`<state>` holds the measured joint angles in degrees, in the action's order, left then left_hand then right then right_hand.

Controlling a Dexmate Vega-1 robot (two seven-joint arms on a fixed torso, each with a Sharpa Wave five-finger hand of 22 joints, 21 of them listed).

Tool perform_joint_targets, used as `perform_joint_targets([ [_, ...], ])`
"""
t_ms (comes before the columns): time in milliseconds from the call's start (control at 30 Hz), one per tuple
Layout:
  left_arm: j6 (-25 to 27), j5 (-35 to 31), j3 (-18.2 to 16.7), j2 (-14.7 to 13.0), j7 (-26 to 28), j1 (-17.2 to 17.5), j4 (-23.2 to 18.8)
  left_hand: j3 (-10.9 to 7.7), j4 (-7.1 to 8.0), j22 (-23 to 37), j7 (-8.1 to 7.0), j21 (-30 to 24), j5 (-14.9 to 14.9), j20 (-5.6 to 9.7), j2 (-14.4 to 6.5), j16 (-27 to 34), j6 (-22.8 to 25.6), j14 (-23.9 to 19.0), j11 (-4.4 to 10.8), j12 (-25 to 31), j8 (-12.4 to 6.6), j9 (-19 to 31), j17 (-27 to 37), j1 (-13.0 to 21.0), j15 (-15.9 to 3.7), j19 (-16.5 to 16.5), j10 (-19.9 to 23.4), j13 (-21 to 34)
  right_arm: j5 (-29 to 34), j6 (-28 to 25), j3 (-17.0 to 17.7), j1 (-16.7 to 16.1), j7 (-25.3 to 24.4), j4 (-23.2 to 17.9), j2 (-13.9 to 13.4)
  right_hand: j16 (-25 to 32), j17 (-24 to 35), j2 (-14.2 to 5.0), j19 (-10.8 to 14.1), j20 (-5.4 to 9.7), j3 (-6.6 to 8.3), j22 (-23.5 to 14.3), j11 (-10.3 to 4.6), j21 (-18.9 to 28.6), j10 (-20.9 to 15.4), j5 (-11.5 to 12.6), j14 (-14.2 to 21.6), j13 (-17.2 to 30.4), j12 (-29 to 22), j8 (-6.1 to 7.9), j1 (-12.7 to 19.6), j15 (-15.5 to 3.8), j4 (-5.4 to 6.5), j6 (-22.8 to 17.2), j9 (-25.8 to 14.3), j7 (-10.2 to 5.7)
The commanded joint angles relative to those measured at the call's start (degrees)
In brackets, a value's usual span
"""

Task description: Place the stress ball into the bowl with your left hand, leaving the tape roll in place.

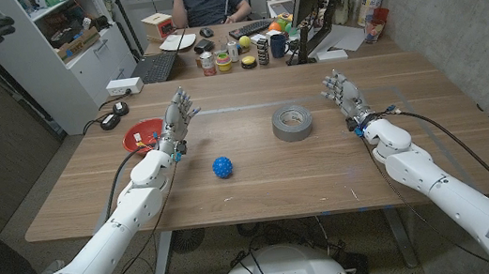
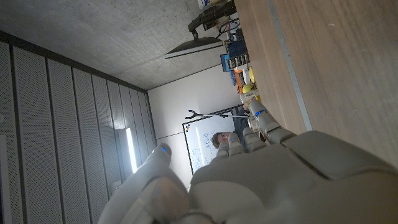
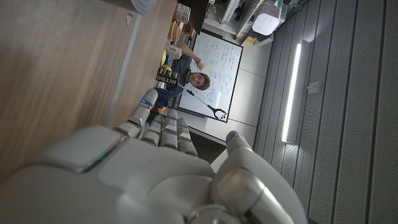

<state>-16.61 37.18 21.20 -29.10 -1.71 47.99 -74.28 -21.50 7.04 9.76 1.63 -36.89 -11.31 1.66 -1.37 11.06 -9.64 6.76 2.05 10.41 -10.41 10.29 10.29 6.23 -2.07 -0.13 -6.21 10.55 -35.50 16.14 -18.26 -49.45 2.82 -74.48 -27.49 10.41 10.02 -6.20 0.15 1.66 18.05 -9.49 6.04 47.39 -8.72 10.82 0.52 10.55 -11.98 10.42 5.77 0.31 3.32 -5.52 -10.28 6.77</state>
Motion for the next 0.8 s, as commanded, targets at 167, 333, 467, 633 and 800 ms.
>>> perform_joint_targets([
  [167,-0.09,0.09,-0.50,0.33,-1.27,-0.19,-0.14,-0.31,-0.12,0.14,-0.23,-0.16,-0.28,3.79,-0.10,0.37,-0.99,0.55,-0.07,0.33,-0.46,0.18,0.15,0.59,-0.87,0.06,-0.46,0.12,7.07,-2.77,8.74,-2.60,4.74,-0.32,6.48,0.36,0.23,0.01,0.02,2.65,0.25,-0.18,-0.03,0.22,-0.32,0.35,0.50,0.20,-0.20,0.31,0.47,0.15,-0.11,-0.07,-0.11,0.35],
  [333,-1.33,0.54,-0.18,0.29,-4.24,-0.16,0.09,-0.27,-0.13,0.15,-0.67,0.06,-0.29,3.50,-0.13,0.35,-0.98,0.59,0.41,0.32,-0.47,0.18,0.15,0.62,-1.01,-0.07,-0.48,0.12,8.88,-3.59,10.08,-2.43,6.52,-0.05,7.44,0.35,0.23,0.02,0.06,2.62,0.19,-0.19,0.13,0.12,-0.37,0.35,0.49,0.20,-0.22,0.31,0.46,0.16,-0.12,-0.06,-0.11,0.40],
  [467,-2.31,0.61,-0.17,0.10,-5.75,-0.06,-0.25,-0.25,-0.19,0.15,-0.86,0.20,-0.30,3.29,-0.13,0.29,-1.11,0.73,0.52,0.29,-0.42,0.18,0.13,0.69,-1.06,-0.12,-0.55,0.11,9.95,-3.42,10.70,-2.05,8.18,0.47,8.05,0.37,0.24,0.01,0.11,2.63,0.14,-0.19,0.03,0.03,-0.36,0.35,0.52,0.20,-0.21,0.31,0.44,0.14,-0.11,-0.06,-0.11,0.42],
  [633,-3.89,0.32,-0.15,-0.52,-7.82,0.15,-0.99,-0.16,-0.78,0.14,-1.20,0.83,-0.32,2.30,0.43,0.13,-1.27,0.98,0.23,0.28,-0.38,0.18,0.02,1.33,-0.83,-0.78,-0.63,0.10,10.90,-3.72,11.39,-2.03,9.04,0.37,8.62,0.34,0.22,-0.01,0.15,2.59,0.12,-0.19,-0.01,-0.09,-0.35,0.36,0.50,0.20,-0.21,0.32,0.51,0.13,-0.18,-0.09,-0.11,0.38],
  [800,-6.23,-0.61,-0.05,-1.34,-10.24,0.21,-1.16,-0.19,-1.53,0.15,-2.69,1.36,-0.37,1.69,0.90,0.01,-1.43,1.17,-0.42,0.20,-0.37,0.19,-0.07,2.27,-0.30,-1.08,-0.96,0.10,11.48,-3.78,12.14,-2.39,9.52,0.00,8.94,0.33,0.21,-0.09,0.19,2.59,0.11,-0.20,0.00,-0.23,-0.36,0.37,0.49,0.20,-0.22,0.33,0.55,0.05,-0.20,-0.12,-0.11,0.38],
])
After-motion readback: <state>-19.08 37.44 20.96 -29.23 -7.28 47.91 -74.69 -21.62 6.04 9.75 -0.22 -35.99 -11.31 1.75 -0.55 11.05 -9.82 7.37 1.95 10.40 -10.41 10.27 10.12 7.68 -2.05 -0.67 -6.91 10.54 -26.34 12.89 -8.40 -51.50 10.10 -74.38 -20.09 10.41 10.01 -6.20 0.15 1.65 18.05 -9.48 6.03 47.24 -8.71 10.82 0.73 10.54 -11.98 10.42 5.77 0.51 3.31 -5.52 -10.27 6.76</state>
